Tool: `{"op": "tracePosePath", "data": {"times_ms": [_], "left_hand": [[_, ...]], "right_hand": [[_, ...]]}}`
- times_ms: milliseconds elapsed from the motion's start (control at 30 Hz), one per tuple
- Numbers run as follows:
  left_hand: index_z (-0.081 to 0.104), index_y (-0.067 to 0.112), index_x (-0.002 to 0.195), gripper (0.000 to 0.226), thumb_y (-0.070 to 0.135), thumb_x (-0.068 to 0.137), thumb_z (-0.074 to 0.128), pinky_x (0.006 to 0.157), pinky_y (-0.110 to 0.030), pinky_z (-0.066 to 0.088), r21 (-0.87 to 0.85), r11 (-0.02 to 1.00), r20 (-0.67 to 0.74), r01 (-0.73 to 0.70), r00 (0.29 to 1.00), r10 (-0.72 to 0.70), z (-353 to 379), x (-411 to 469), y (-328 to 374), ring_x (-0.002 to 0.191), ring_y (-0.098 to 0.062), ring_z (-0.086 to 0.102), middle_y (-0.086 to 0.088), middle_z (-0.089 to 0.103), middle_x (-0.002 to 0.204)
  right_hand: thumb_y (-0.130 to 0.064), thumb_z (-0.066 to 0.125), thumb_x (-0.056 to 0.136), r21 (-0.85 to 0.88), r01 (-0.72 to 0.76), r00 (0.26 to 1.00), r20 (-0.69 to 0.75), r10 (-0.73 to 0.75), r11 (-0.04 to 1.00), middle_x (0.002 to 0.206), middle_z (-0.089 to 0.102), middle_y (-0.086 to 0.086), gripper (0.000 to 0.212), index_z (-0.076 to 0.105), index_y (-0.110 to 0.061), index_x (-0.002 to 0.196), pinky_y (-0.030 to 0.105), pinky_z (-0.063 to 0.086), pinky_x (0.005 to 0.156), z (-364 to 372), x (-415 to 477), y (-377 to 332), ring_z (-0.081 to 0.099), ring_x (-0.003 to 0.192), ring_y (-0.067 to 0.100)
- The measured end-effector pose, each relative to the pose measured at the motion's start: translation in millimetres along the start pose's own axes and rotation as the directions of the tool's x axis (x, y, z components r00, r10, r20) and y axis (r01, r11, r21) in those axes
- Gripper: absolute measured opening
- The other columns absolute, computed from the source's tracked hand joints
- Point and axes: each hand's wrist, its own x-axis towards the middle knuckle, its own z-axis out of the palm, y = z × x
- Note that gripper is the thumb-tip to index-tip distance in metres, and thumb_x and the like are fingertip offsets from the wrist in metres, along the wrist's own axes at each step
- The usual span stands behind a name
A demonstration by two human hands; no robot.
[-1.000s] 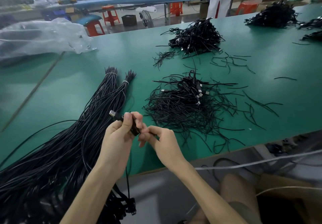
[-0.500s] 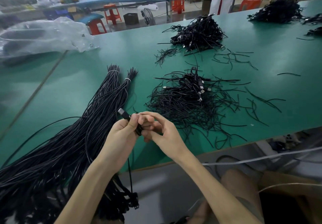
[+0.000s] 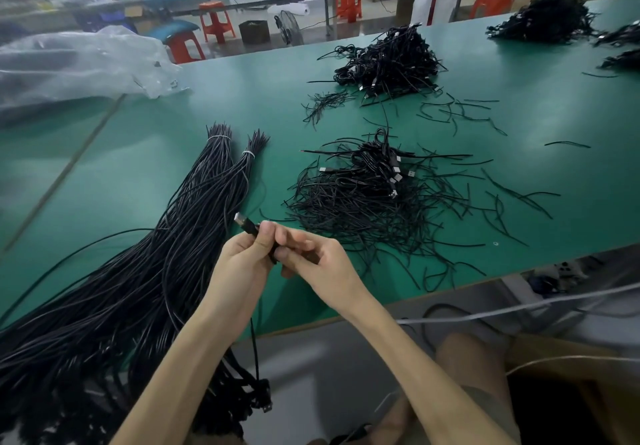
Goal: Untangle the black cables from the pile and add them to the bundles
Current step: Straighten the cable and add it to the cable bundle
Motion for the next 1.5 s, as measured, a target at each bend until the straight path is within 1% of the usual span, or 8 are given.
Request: {"op": "tracePosePath", "data": {"times_ms": [200, 300, 500, 700, 833, 1000, 1167, 1500], "left_hand": [[0.065, 0.012, 0.084, 0.034, 0.032, 0.106, 0.049, 0.079, -0.043, 0.049, 0.023, 0.999, 0.108, 0.023, 0.994, -0.025, -8, 2, 5, 0.107, -0.039, 0.063, -0.031, 0.068, 0.115], [0.068, 0.012, 0.084, 0.035, 0.030, 0.106, 0.048, 0.097, -0.039, 0.054, -0.013, 1.000, 0.101, 0.022, 0.995, -0.021, -9, 2, 1, 0.113, -0.042, 0.066, -0.032, 0.069, 0.112], [0.065, -0.014, 0.102, 0.047, 0.032, 0.105, 0.051, 0.095, -0.034, 0.055, 0.082, 0.992, 0.182, 0.094, 0.977, -0.108, -10, 5, -2, 0.113, -0.036, 0.069, -0.026, 0.073, 0.114], [0.074, 0.020, 0.087, 0.031, 0.032, 0.103, 0.051, 0.096, -0.027, 0.052, 0.447, 0.894, 0.186, 0.002, 0.978, -0.096, -14, 5, 5, 0.107, -0.019, 0.072, -0.003, 0.078, 0.104], [0.074, 0.019, 0.095, 0.029, 0.031, 0.106, 0.049, 0.099, -0.031, 0.051, 0.615, 0.783, 0.266, -0.097, 0.960, -0.090, -16, 5, 7, 0.105, -0.016, 0.070, 0.002, 0.076, 0.101], [0.074, 0.011, 0.109, 0.027, 0.021, 0.104, 0.050, 0.102, -0.023, 0.049, 0.530, 0.846, 0.320, -0.059, 0.938, -0.135, -16, 7, 12, 0.116, -0.018, 0.068, -0.005, 0.075, 0.116], [0.078, 0.013, 0.114, 0.028, 0.023, 0.102, 0.054, 0.104, -0.026, 0.049, 0.445, 0.895, 0.317, 0.027, 0.930, -0.185, -21, 10, 10, 0.118, -0.022, 0.068, -0.008, 0.076, 0.119], [0.077, 0.012, 0.114, 0.030, 0.025, 0.103, 0.053, 0.103, -0.021, 0.048, 0.406, 0.913, 0.262, 0.050, 0.950, -0.169, -18, 7, 2, 0.120, -0.018, 0.067, -0.004, 0.075, 0.120]], "right_hand": [[-0.011, 0.070, 0.097, 0.033, -0.023, 0.999, 0.037, 0.022, 0.999, 0.090, 0.074, -0.013, 0.028, 0.072, -0.023, 0.122, 0.020, 0.054, 0.074, -1, -2, -5, 0.066, 0.079, 0.002], [-0.012, 0.074, 0.094, -0.021, -0.015, 1.000, 0.013, 0.015, 1.000, 0.106, 0.075, -0.002, 0.028, 0.074, -0.030, 0.115, 0.028, 0.056, 0.091, 1, 0, -5, 0.070, 0.099, 0.009], [-0.003, 0.081, 0.085, -0.035, -0.048, 0.999, 0.006, 0.048, 0.998, 0.114, 0.076, 0.006, 0.042, 0.071, -0.011, 0.125, 0.046, 0.056, 0.101, -5, 1, -3, 0.071, 0.110, 0.023], [-0.014, 0.079, 0.083, -0.122, -0.012, 0.999, -0.039, 0.008, 0.992, 0.108, 0.076, 0.003, 0.040, 0.072, -0.012, 0.123, 0.046, 0.059, 0.096, -5, -2, -2, 0.073, 0.103, 0.018], [-0.014, 0.076, 0.079, -0.050, -0.011, 1.000, -0.004, 0.011, 0.999, 0.105, 0.076, 0.002, 0.038, 0.074, -0.014, 0.117, 0.047, 0.059, 0.096, -8, -2, -4, 0.071, 0.101, 0.017], [-0.008, 0.076, 0.080, 0.010, -0.016, 1.000, 0.000, 0.016, 1.000, 0.103, 0.076, 0.010, 0.035, 0.073, -0.010, 0.115, 0.038, 0.060, 0.091, -10, -1, -5, 0.071, 0.098, 0.017], [-0.001, 0.076, 0.083, -0.015, -0.028, 1.000, -0.005, 0.028, 1.000, 0.104, 0.074, 0.016, 0.029, 0.071, -0.007, 0.111, 0.046, 0.060, 0.092, -11, -1, -5, 0.071, 0.101, 0.031], [-0.011, 0.076, 0.079, -0.054, -0.051, 0.998, -0.040, 0.049, 0.997, 0.100, 0.073, 0.018, 0.030, 0.069, -0.012, 0.107, 0.055, 0.059, 0.088, -10, 0, -3, 0.069, 0.089, 0.019]]}}
